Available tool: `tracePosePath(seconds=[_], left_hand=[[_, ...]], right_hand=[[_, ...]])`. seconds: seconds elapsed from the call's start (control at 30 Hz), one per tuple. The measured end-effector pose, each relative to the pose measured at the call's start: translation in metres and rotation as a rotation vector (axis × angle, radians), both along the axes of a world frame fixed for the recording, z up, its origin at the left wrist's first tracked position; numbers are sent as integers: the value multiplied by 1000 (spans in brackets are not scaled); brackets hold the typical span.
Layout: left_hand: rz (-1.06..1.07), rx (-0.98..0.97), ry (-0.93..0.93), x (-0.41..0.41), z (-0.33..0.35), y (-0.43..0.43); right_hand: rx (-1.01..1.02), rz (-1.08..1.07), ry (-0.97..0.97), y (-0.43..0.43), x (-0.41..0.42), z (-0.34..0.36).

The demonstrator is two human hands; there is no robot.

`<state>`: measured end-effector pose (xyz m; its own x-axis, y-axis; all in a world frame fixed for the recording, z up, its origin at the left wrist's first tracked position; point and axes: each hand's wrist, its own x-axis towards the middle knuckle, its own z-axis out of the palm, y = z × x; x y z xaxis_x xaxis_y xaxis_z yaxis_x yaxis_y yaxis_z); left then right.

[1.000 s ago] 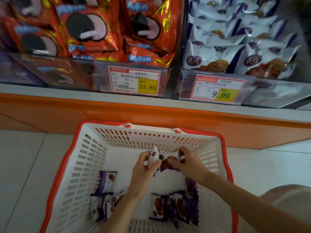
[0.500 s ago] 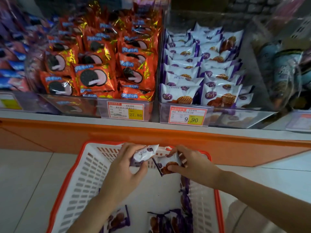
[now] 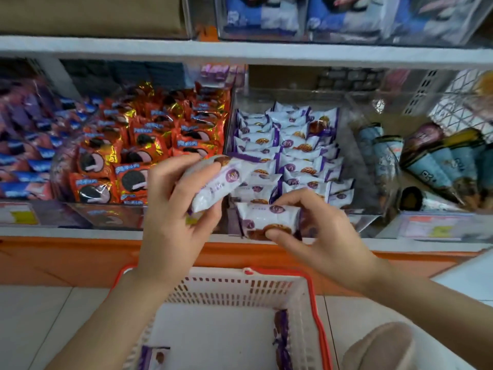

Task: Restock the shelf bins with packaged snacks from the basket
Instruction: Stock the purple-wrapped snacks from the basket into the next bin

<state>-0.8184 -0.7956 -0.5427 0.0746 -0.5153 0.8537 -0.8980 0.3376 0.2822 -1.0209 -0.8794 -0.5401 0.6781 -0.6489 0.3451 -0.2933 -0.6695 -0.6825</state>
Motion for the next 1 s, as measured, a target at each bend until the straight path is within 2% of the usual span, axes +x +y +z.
tracePosePath(seconds=[0.07, 0.2, 0.3, 0.43, 0.53, 0.63, 0.77, 1.0], left_hand=[[20, -7, 22, -1, 5, -11], [-13, 96, 116, -5, 8, -31], [-27, 169, 58, -8, 6, -42], [66, 179, -140, -7, 3, -61], [104, 175, -220, -4, 0, -75], [103, 197, -222, -1, -6, -84], [141, 159, -99, -2, -10, -90], [187, 156, -204, 1, -16, -94]], right_hand=[[48, -63, -61, -5, -4, 9], [67, -211, -183, -18, -12, 21], [-4, -389, -200, -33, -19, 21], [-160, -533, -61, -66, -24, 18], [-244, -628, 87, -97, -23, 21], [-263, -653, 264, -121, -11, 25], [-290, -676, 528, -149, 7, 28], [-316, -643, 793, -185, 29, 23]])
